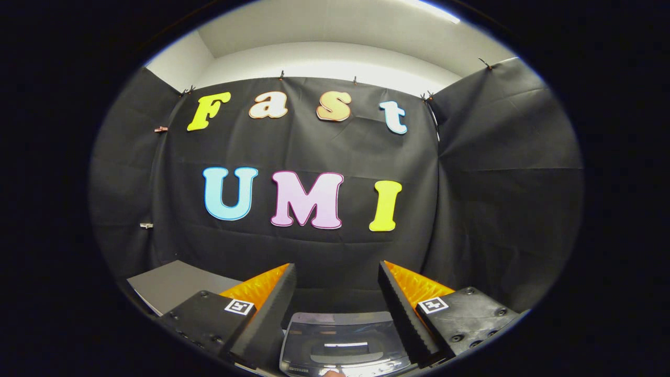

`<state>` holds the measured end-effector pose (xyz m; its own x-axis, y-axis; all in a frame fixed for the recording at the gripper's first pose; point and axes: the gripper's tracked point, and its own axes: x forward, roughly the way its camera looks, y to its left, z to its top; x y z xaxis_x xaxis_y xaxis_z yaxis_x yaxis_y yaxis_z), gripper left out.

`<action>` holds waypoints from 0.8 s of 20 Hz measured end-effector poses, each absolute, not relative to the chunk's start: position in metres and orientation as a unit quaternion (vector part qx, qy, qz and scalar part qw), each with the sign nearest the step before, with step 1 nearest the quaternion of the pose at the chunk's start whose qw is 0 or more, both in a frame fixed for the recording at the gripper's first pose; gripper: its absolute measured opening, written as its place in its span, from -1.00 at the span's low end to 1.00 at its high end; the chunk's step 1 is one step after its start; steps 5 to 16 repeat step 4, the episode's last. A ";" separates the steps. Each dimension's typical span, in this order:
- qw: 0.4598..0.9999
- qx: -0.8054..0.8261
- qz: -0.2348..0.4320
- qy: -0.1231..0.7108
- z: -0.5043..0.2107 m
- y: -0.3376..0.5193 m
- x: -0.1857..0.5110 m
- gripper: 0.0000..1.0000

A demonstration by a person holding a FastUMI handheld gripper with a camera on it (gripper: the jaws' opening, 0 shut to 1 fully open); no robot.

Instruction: Put the clothes into the washing machine and then close the washing machine lid.

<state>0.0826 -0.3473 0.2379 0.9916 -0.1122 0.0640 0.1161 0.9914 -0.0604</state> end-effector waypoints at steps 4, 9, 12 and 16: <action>0.997 -0.034 -0.060 -0.023 0.233 -0.348 0.082 0.96; 0.997 -0.034 -0.060 -0.023 0.233 -0.348 0.082 0.96; 0.997 -0.034 -0.060 -0.023 0.233 -0.348 0.082 0.96; 0.997 -0.034 -0.060 -0.023 0.233 -0.348 0.082 0.96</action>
